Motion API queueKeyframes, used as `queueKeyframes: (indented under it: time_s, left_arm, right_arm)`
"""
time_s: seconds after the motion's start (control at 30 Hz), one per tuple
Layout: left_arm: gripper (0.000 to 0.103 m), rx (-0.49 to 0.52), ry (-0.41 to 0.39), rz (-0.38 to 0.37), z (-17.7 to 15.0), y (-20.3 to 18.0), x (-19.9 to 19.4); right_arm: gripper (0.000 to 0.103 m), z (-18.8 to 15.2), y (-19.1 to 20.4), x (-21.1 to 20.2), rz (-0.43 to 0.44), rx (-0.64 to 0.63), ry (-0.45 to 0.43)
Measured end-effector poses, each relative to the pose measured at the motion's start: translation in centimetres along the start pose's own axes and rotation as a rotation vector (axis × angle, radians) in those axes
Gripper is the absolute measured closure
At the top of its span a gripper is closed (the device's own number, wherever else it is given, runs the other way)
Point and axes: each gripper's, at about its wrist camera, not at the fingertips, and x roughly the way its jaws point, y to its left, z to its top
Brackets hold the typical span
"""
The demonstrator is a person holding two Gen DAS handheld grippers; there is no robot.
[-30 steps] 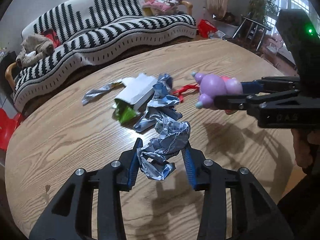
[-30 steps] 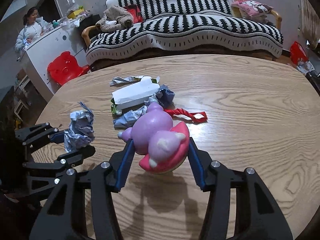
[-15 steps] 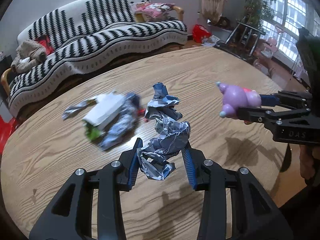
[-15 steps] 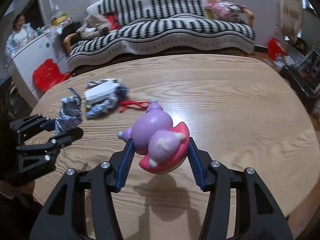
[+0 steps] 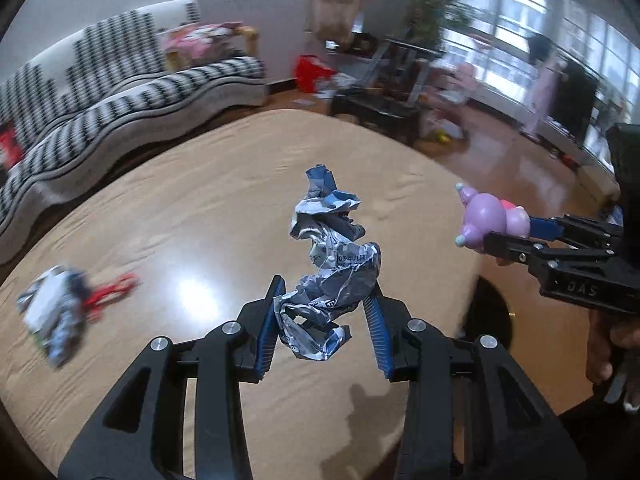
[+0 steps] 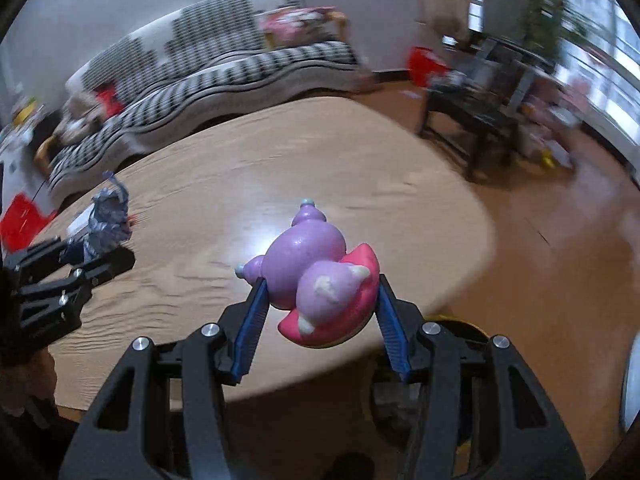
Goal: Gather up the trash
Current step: 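Carry crumpled foil and pink toy to the black bin and release both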
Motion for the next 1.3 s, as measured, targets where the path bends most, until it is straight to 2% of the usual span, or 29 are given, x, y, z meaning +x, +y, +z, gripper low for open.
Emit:
queueKeyframes:
  time_s: [0.17, 0.4, 0.57, 0.67, 0.87, 1.3]
  left_arm:
    - [0.064, 0.085, 0.026, -0.083, 0.3, -6.1, 2.5]
    - [0.064, 0.167, 0.088, -0.212, -0.2, -12.9, 5.1]
    - [0.064, 0.211, 0.137, -0.261, -0.8, -16.0, 7.0]
    - [0.064, 0.231, 0.153, -0.268, -1.3, -17.0, 7.7]
    - [0.064, 0.226, 0.174, -0.277, -1.1, -17.7, 8.8]
    - [0.063, 0.249, 0.193, -0.29, -1.2, -18.7, 9.6]
  right_arm:
    - [0.05, -1.9, -6.7, -2.7, -0.106, 0.137, -0.011]
    - [0.05, -5.3, -12.0, -5.3, -0.206, 0.259, 0.015]
    - [0.049, -7.0, -14.8, -5.7, -0.214, 0.348, 0.065]
    - [0.049, -7.2, -15.3, -5.6, -0.188, 0.378, 0.079]
    - [0.049, -6.8, -14.7, -5.4, -0.17, 0.351, 0.077]
    - [0.048, -6.1, -14.8, -4.9, -0.178, 0.352, 0.085]
